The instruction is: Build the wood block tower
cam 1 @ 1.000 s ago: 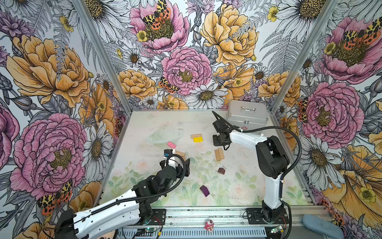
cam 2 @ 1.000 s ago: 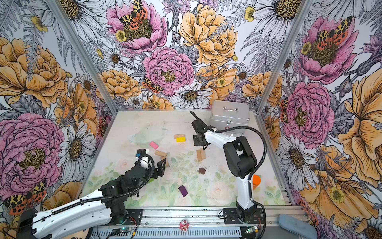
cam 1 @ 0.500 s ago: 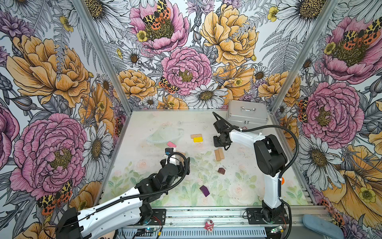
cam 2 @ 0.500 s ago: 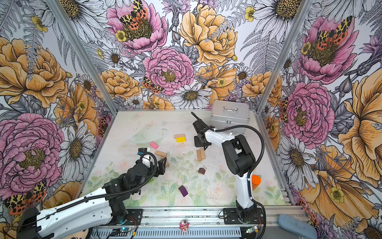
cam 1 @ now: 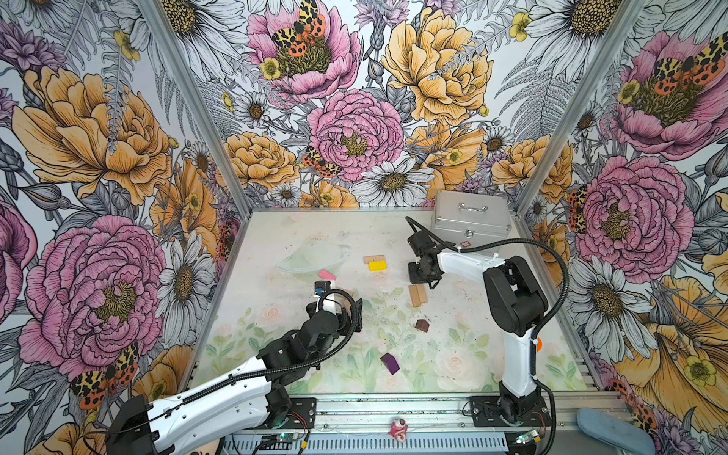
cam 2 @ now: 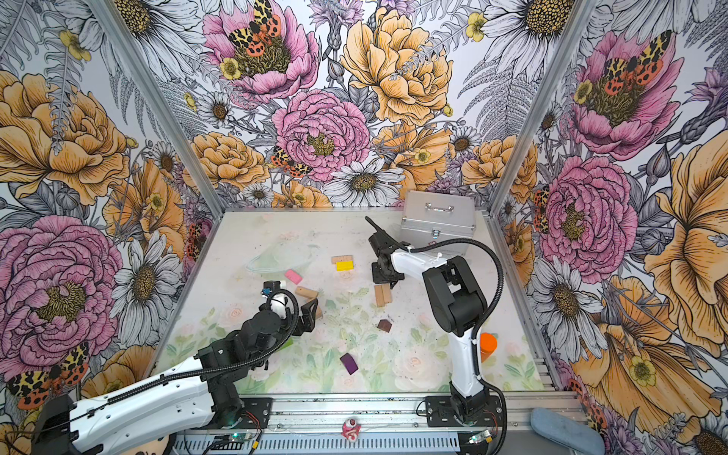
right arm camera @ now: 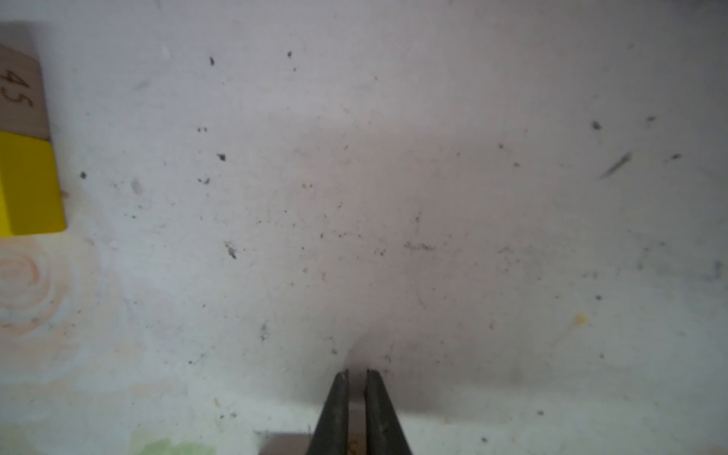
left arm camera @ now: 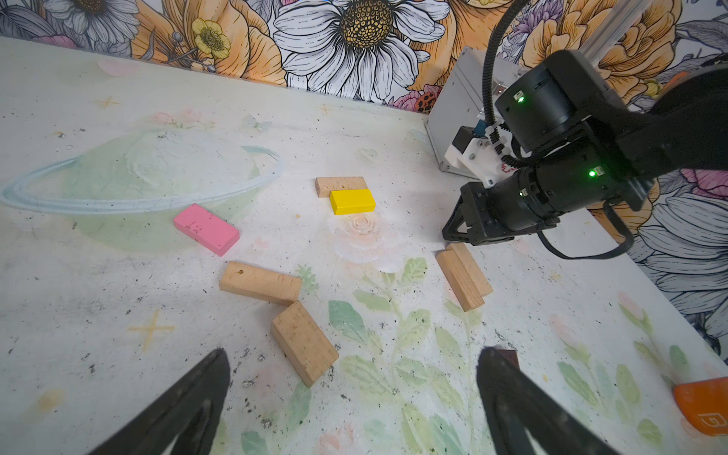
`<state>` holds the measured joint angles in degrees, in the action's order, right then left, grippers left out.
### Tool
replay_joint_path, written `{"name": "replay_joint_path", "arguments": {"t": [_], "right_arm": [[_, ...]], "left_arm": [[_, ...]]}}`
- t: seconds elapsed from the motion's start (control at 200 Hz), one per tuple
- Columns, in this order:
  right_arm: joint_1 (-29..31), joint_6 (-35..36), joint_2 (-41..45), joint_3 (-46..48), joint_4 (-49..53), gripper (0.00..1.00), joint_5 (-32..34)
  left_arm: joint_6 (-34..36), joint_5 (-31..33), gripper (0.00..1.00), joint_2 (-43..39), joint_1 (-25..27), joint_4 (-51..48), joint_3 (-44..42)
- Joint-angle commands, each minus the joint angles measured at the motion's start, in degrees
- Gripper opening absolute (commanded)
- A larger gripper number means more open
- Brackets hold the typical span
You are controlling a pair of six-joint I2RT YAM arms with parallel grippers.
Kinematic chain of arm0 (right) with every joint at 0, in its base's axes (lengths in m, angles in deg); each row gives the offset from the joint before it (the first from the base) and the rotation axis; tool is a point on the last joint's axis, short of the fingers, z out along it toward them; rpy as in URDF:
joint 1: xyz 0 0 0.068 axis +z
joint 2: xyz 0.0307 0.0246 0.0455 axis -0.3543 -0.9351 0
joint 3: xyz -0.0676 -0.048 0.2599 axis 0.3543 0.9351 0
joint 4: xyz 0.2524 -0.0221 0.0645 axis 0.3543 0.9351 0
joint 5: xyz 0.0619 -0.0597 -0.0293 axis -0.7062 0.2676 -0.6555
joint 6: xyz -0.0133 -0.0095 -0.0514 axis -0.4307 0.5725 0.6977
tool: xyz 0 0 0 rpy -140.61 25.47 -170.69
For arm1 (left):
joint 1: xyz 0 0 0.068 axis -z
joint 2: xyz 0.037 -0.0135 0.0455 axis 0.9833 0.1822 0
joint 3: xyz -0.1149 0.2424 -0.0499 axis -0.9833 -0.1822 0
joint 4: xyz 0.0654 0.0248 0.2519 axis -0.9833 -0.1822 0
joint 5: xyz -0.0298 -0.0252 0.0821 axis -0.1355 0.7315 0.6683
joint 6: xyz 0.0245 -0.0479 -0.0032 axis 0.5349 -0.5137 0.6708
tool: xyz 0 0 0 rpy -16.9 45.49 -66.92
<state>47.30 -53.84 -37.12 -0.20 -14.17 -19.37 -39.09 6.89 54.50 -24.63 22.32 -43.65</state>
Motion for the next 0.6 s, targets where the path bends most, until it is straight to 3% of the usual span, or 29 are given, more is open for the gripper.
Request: {"name": "replay_joint_path", "arguments": {"t": [0.0, 0.595], "right_arm": [[0.11, -0.34, 0.62, 1.16, -0.06, 0.11, 0.20], [0.28, -0.95, 2.16, 3.28, -0.33, 0.10, 0.38]], "left_arm": [[1.13, -1.31, 0.99, -0.71, -0.48, 1.32, 0.16], [1.31, -1.48, 0.99, -1.25, -0.56, 1.83, -0.17]]}}
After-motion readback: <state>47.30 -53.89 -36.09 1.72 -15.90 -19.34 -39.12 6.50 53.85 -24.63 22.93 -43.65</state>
